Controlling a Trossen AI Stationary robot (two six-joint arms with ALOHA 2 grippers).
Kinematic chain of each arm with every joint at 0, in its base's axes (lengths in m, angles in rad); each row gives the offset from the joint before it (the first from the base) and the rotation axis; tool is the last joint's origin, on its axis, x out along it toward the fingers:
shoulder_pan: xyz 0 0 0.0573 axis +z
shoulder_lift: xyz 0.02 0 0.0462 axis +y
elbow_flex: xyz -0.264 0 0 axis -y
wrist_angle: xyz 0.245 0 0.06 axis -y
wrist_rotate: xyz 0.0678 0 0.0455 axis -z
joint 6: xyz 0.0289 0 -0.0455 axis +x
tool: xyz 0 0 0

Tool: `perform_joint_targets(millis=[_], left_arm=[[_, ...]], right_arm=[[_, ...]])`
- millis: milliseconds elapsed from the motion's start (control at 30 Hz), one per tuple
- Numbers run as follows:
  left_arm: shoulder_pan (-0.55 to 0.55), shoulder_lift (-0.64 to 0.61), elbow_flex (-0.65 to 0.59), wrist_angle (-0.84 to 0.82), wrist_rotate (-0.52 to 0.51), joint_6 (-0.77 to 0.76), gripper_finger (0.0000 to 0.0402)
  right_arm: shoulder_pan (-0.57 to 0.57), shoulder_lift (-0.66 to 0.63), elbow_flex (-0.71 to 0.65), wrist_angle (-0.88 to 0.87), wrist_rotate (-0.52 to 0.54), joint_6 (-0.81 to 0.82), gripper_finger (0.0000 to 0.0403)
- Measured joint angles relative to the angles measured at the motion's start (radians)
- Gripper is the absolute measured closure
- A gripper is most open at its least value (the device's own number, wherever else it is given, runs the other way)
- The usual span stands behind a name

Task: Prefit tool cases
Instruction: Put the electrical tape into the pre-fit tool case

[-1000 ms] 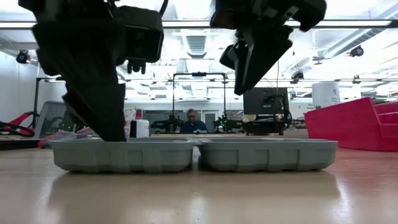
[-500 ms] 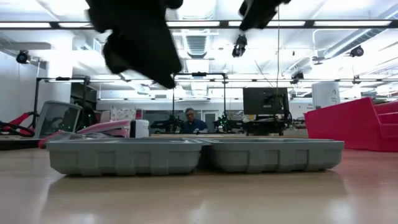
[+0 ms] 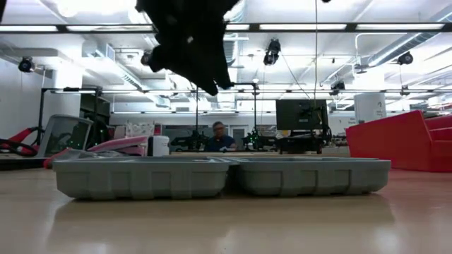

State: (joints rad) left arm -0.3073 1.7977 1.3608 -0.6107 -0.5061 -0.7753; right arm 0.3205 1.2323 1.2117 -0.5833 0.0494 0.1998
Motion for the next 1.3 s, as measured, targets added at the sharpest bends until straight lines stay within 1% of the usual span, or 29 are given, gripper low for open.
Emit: perform_joint_targets(millis=[100,233,333,533,633,767,833,933,1000,1100,1133,1300], left_arm=[[0.062,0.0,0.0,0.0,0.023,-0.019,0.0237],[0.139,0.0,0.001,-0.001,0.101,-0.035,0.0237],[0.181,0.0,0.0,-0.008,0.141,-0.037,0.0238],[0.244,0.0,-0.005,-0.111,0.153,-0.075,0.0254],[0.262,0.0,-0.006,-0.164,0.152,-0.079,0.0267],[0.279,0.0,-0.009,-0.179,0.154,-0.072,0.0284],[0.289,0.0,-0.007,-0.18,0.18,-0.072,0.0286],[0.291,0.0,-0.004,-0.178,0.265,-0.077,0.0283],[0.285,0.0,-0.005,-0.178,0.287,-0.092,0.0278],[0.277,0.0,-0.012,-0.178,0.287,-0.12,0.0267],[0.278,0.0,-0.014,-0.177,0.284,-0.132,0.0264],[0.298,0.0,-0.031,-0.177,0.197,-0.175,0.0244]], right_arm=[[0.056,-0.014,-0.039,0.015,0.09,0.023,0.0303],[0.117,-0.02,-0.086,0.023,0.219,0.081,0.0312],[0.15,-0.02,-0.129,0.032,0.306,0.132,0.0317],[0.2,-0.026,-0.227,0.118,0.483,0.167,0.0312],[0.205,-0.036,-0.272,0.162,0.521,0.167,0.0306],[0.205,-0.047,-0.336,0.19,0.529,0.141,0.0301],[0.204,-0.045,-0.379,0.225,0.525,0.122,0.0298],[0.203,-0.039,-0.445,0.318,0.457,0.094,0.0294],[0.203,-0.024,-0.482,0.378,0.392,0.077,0.0293],[0.2,0.033,-0.515,0.44,0.294,0.042,0.0295],[0.2,0.056,-0.516,0.441,0.279,0.026,0.0297],[0.2,0.127,-0.515,0.489,0.275,0.008,0.0308]])
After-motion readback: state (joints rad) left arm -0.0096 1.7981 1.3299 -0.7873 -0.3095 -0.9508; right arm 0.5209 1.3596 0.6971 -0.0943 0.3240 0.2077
